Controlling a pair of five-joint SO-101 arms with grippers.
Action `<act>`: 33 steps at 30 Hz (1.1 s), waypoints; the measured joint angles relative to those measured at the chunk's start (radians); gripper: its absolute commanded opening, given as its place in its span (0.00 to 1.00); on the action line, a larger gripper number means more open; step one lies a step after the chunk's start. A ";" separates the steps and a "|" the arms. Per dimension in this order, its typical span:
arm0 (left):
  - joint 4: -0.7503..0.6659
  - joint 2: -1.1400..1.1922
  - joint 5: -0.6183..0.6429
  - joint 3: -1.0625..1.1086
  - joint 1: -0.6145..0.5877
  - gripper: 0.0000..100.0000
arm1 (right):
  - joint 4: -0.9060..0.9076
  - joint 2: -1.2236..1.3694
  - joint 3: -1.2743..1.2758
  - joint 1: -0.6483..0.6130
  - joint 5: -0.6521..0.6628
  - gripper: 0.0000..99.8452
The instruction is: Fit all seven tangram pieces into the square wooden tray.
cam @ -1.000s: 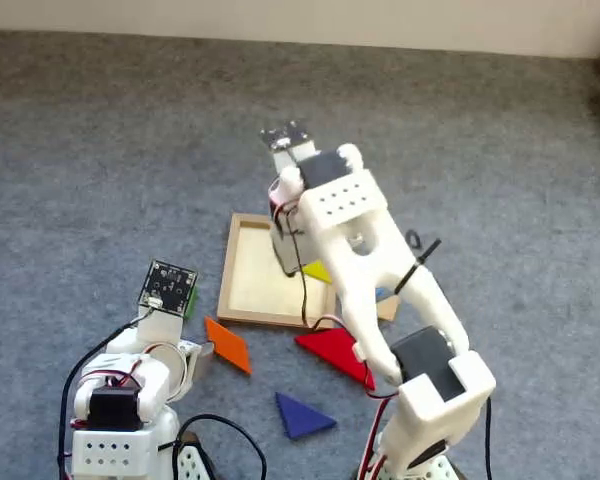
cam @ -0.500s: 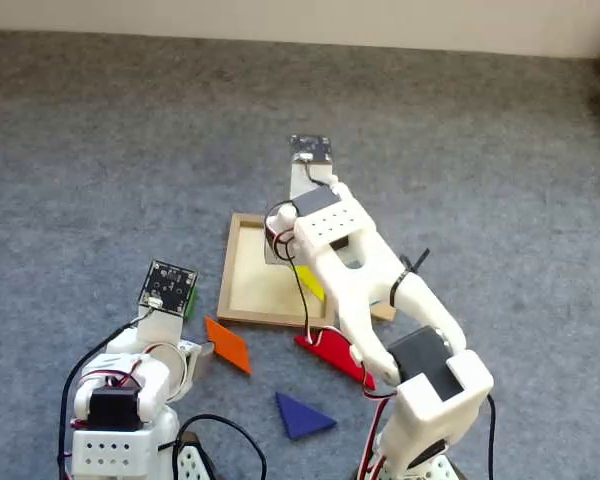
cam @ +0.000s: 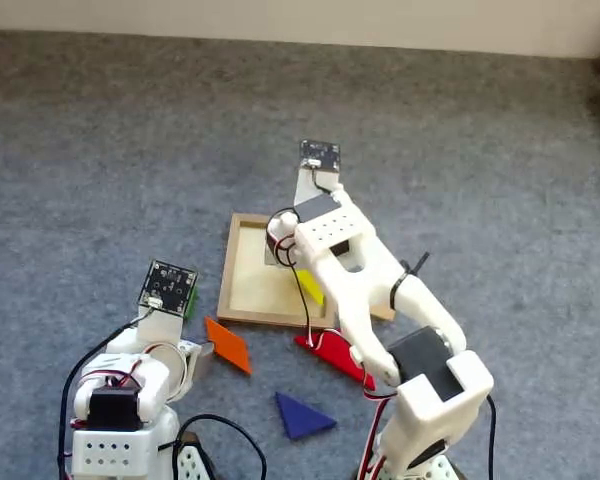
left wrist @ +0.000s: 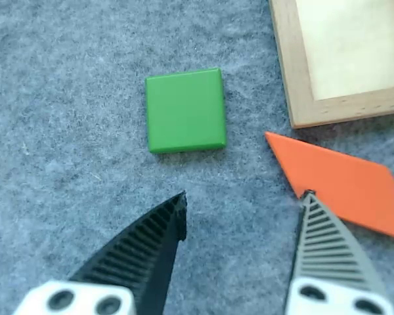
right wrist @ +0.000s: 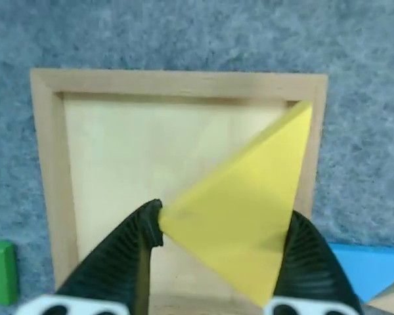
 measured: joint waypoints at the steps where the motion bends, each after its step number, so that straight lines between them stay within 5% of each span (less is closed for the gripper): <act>1: 0.000 0.000 0.000 0.000 0.000 0.26 | 0.000 0.000 0.000 0.000 0.000 0.20; 12: 0.000 0.000 0.000 0.000 0.000 0.26 | 0.043 0.000 0.000 0.000 0.008 0.29; 25: 0.000 0.000 0.000 0.000 0.000 0.26 | 0.049 -0.005 0.000 -0.011 0.034 0.28; 33: 0.000 0.000 0.000 0.000 0.000 0.26 | 0.049 -0.005 0.000 -0.055 0.230 0.03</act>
